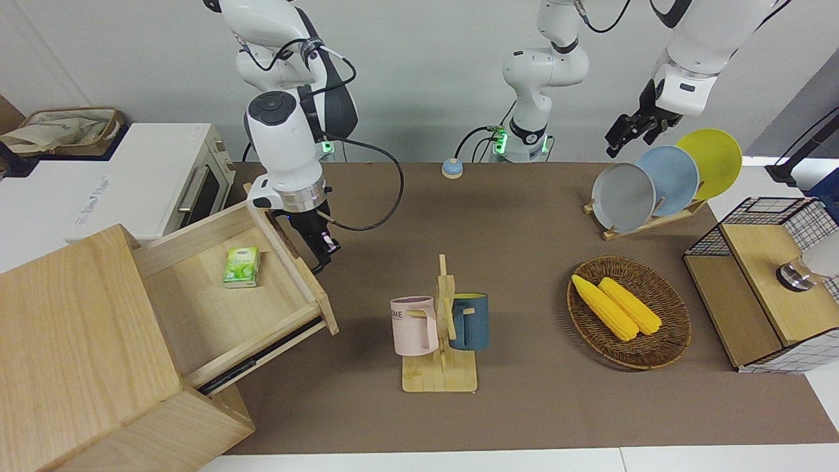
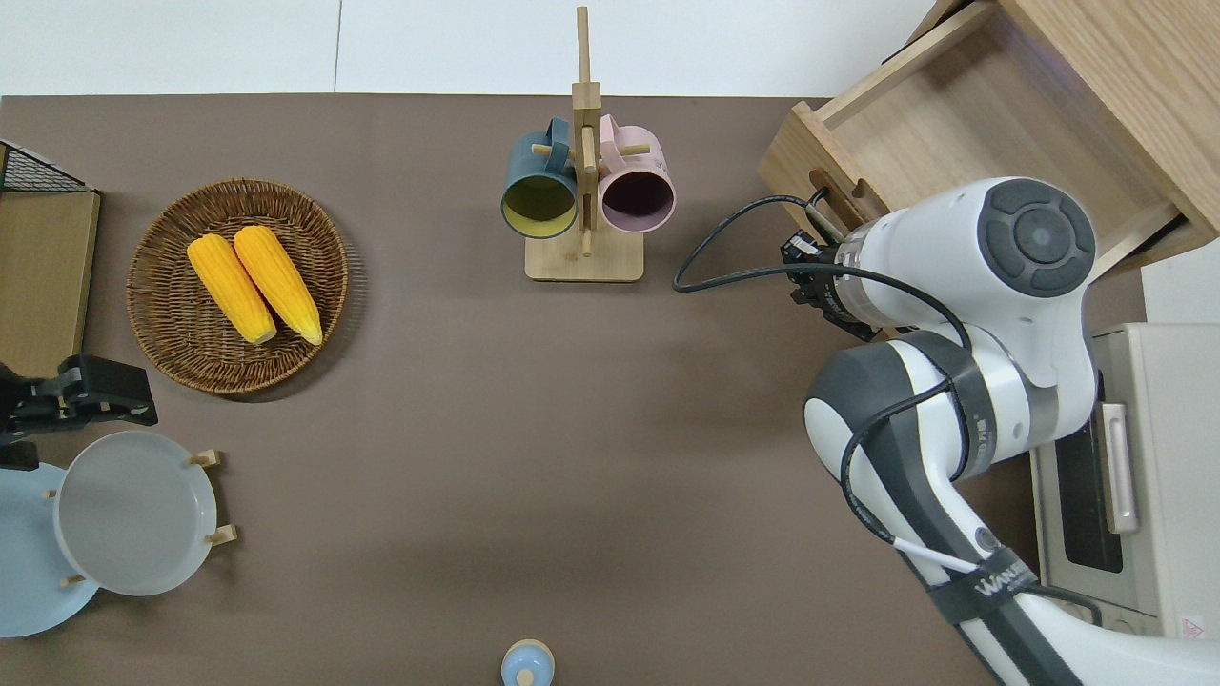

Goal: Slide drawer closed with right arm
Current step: 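Push the drawer front away from the robot with the right gripper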

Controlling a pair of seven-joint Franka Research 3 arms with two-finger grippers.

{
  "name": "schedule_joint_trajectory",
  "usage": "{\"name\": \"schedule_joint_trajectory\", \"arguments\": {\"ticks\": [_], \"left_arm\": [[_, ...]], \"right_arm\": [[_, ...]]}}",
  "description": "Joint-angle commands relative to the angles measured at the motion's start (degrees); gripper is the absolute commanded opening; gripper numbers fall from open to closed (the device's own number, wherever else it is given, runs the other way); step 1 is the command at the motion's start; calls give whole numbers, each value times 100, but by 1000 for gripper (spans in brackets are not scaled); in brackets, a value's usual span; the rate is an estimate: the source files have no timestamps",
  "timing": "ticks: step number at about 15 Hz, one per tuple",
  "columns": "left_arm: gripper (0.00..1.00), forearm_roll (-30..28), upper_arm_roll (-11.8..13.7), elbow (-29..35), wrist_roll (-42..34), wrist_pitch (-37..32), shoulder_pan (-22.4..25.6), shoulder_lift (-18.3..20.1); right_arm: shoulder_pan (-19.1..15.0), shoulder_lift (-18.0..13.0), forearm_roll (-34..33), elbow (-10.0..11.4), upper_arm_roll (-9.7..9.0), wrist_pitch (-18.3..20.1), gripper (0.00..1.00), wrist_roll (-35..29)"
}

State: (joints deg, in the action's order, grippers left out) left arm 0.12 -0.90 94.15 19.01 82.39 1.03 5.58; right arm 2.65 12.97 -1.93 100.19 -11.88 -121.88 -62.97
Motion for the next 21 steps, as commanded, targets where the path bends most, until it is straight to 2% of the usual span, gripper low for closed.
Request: {"name": "schedule_joint_trajectory", "arguments": {"ticks": [1, 4, 11, 15, 17, 21], "left_arm": [[993, -21, 29, -2, -55, -12, -24, 49], [993, -21, 29, -2, -55, -12, -24, 49], [993, -21, 29, -2, -55, -12, -24, 49], [993, -21, 29, -2, -55, -12, -24, 49], [993, -21, 29, -2, -55, -12, -24, 49], [993, -21, 20, -2, -55, -12, -24, 49]], "right_arm": [[-28, 223, -299, -280, 115, -81, 0, 320], [-28, 372, -308, -570, 203, -81, 0, 391], [-37, 452, -352, -615, 502, -195, 0, 699], [-98, 531, -343, -720, 625, -204, 0, 962], [-151, 601, -334, -852, 651, -204, 0, 1059], [-168, 654, -290, -896, 880, -318, 0, 1366]]}}
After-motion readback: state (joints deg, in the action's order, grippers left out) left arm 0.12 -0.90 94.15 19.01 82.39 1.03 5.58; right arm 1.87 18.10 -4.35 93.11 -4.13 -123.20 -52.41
